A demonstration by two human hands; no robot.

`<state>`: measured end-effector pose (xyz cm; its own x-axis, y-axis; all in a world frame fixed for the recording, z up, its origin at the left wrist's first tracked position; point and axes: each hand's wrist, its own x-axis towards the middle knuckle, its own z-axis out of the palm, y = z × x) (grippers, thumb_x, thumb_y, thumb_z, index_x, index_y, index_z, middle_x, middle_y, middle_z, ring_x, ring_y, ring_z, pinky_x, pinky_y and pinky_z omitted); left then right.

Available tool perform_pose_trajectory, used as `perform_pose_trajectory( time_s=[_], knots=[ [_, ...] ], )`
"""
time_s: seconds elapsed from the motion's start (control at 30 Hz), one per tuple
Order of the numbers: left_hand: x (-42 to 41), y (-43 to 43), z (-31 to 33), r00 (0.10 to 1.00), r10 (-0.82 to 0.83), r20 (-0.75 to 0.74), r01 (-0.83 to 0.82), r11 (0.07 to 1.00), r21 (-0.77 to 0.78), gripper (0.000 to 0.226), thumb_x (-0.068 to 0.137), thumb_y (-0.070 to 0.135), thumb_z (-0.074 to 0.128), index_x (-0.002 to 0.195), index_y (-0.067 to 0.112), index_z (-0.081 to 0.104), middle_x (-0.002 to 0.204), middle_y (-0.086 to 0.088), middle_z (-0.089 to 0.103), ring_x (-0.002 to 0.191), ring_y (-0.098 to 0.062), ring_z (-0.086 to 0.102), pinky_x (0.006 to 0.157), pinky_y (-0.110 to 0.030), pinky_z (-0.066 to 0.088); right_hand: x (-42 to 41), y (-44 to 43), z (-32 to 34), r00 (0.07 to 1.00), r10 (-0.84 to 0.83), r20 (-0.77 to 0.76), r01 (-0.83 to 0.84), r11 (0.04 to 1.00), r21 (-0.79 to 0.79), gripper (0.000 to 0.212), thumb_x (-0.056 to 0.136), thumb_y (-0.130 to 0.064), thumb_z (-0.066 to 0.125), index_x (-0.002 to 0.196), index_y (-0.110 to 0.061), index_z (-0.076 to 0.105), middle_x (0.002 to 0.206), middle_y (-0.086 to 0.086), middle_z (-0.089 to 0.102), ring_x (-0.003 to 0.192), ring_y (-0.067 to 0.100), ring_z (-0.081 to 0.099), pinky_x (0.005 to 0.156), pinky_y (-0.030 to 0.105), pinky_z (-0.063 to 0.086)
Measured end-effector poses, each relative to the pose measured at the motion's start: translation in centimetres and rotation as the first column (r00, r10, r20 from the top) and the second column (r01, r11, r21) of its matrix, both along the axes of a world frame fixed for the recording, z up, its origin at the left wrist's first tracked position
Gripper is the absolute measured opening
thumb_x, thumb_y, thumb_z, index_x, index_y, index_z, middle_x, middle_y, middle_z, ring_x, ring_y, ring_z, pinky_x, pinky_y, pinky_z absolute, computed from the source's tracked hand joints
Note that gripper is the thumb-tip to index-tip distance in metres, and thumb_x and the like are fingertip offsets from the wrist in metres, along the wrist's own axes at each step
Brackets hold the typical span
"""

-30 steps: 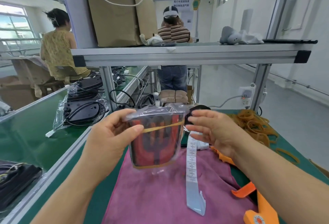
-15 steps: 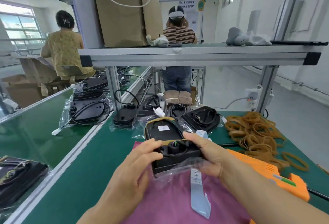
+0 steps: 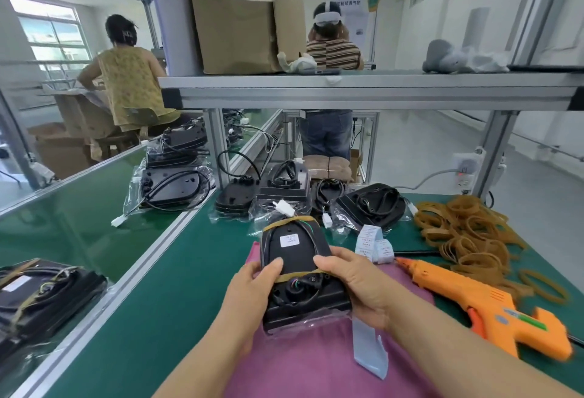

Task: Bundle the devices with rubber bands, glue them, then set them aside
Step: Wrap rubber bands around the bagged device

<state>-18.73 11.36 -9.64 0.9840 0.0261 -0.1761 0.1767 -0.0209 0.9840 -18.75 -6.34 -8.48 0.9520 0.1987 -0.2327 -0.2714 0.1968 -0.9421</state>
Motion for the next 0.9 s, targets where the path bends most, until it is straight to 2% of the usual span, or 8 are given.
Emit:
perform_pose_trajectory(
  time_s=[0.07, 0.13, 0.17, 0.27, 0.37, 0.53, 0.7, 0.9],
  knots=[
    [0.2, -0.3, -1.0, 0.999, -0.001, -0.039, 0.002, 0.999, 0.044, 0.015, 0.095, 0.027, 0.062, 0.097, 0.014, 0.069, 0.089, -0.007, 0.078, 0.086, -0.028, 0.074, 0.089, -0.048, 0.057, -0.5, -0.7, 0.6, 0.997, 0.000, 0.073, 0.029, 0.919, -0.393, 0.031, 0.092, -0.027, 0.067, 0.116, -0.007, 0.066, 0.096, 0.008, 0.076, 0.092, 0.025, 0.071, 0.090, 0.044, 0.056],
    [0.2, -0.6, -1.8, 0.999, -0.016, -0.051, 0.020, 0.996, 0.085, 0.019, 0.095, 0.025, 0.061, 0.096, 0.009, 0.070, 0.084, -0.009, 0.077, 0.081, -0.028, 0.074, 0.079, -0.041, 0.061, -0.9, -2.3, 1.0, 0.979, 0.035, 0.200, 0.138, 0.610, -0.780, 0.042, 0.089, -0.045, 0.064, 0.105, -0.007, 0.069, 0.089, 0.007, 0.072, 0.089, 0.023, 0.068, 0.086, 0.041, 0.052],
    [0.2, -0.7, -2.2, 0.998, -0.025, -0.051, 0.030, 0.994, 0.108, 0.019, 0.095, 0.024, 0.061, 0.095, 0.008, 0.070, 0.082, -0.009, 0.077, 0.078, -0.026, 0.074, 0.074, -0.037, 0.061, -1.3, -3.2, 1.2, 0.964, 0.052, 0.261, 0.207, 0.470, -0.858, 0.043, 0.088, -0.050, 0.063, 0.098, -0.009, 0.069, 0.088, 0.006, 0.070, 0.089, 0.023, 0.065, 0.082, 0.037, 0.050],
    [0.5, -1.1, -3.0, 0.999, -0.043, -0.033, 0.049, 0.979, 0.198, 0.019, 0.093, 0.028, 0.063, 0.092, 0.009, 0.070, 0.079, -0.006, 0.076, 0.075, -0.023, 0.073, 0.073, -0.040, 0.059, -3.2, -6.1, 1.7, 0.928, 0.029, 0.373, 0.347, 0.303, -0.887, 0.029, 0.084, -0.051, 0.065, 0.081, -0.023, 0.063, 0.079, -0.008, 0.063, 0.078, 0.011, 0.059, 0.069, 0.029, 0.044],
    [0.7, -1.4, -3.1, 0.997, -0.070, -0.011, 0.071, 0.972, 0.224, 0.018, 0.093, 0.029, 0.064, 0.091, 0.012, 0.070, 0.077, 0.001, 0.076, 0.073, -0.018, 0.073, 0.065, -0.030, 0.053, -5.9, -9.2, 1.6, 0.911, -0.068, 0.406, 0.412, 0.149, -0.899, 0.030, 0.081, -0.052, 0.068, 0.073, -0.026, 0.055, 0.072, -0.008, 0.059, 0.069, 0.005, 0.052, 0.059, 0.027, 0.040],
    [1.3, -1.3, -3.2, 0.993, -0.082, 0.083, 0.041, 0.912, 0.408, 0.026, 0.093, 0.038, 0.061, 0.081, 0.015, 0.068, 0.064, 0.013, 0.069, 0.057, 0.004, 0.061, 0.048, -0.013, 0.038, -10.5, -14.0, 0.3, 0.902, -0.301, 0.310, 0.305, -0.067, -0.950, 0.043, 0.081, -0.067, 0.058, 0.074, -0.025, 0.051, 0.065, -0.007, 0.060, 0.063, 0.007, 0.054, 0.052, 0.026, 0.038],
    [1.4, -1.2, -3.8, 0.991, -0.088, 0.098, 0.033, 0.885, 0.464, 0.032, 0.094, 0.037, 0.059, 0.077, 0.011, 0.069, 0.063, 0.007, 0.069, 0.054, 0.001, 0.058, 0.053, -0.021, 0.040, -11.7, -15.5, -1.9, 0.903, -0.393, 0.173, 0.148, -0.093, -0.985, 0.060, 0.075, -0.085, 0.043, 0.079, -0.026, 0.051, 0.070, -0.008, 0.061, 0.066, 0.006, 0.057, 0.052, 0.024, 0.040],
    [1.2, -0.8, -4.6, 0.988, -0.107, 0.106, 0.048, 0.891, 0.451, 0.030, 0.094, 0.038, 0.058, 0.079, 0.017, 0.073, 0.074, 0.008, 0.074, 0.072, -0.011, 0.068, 0.064, -0.026, 0.047, -10.5, -14.4, -3.4, 0.832, -0.532, 0.159, 0.196, 0.013, -0.981, 0.067, 0.064, -0.082, 0.062, 0.087, -0.020, 0.048, 0.077, -0.003, 0.060, 0.070, 0.014, 0.059, 0.051, 0.029, 0.042]
  ],
)
